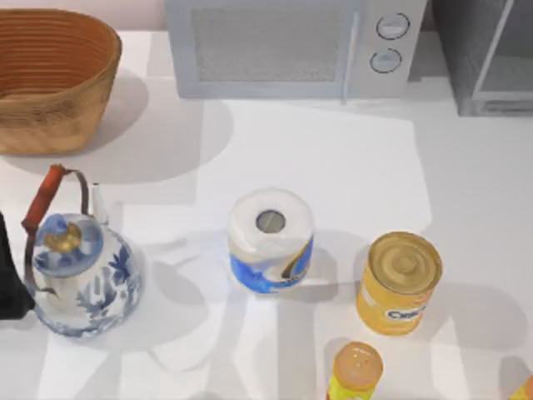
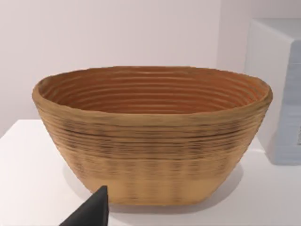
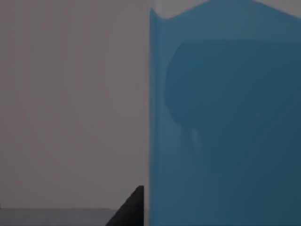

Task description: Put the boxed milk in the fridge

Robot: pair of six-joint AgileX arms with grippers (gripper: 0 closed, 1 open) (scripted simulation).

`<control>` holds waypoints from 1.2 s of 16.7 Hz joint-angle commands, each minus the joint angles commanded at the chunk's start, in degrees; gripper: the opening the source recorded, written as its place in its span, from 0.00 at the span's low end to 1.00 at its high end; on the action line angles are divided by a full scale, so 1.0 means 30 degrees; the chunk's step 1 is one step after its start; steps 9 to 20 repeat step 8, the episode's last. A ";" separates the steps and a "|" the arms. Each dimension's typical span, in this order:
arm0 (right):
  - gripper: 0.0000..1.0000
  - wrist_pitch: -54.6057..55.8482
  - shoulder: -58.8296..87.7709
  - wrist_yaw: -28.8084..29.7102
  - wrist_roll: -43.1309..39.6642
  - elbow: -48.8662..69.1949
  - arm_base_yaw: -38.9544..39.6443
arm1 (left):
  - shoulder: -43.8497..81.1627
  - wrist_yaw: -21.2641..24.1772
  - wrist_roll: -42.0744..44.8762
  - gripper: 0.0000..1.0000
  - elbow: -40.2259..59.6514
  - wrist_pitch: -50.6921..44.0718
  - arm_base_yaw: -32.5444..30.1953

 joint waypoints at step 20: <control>1.00 0.0000 0.0000 0.0000 0.0000 0.0000 0.0000 | 0.0000 0.0000 0.0000 1.00 0.0000 0.0000 0.0000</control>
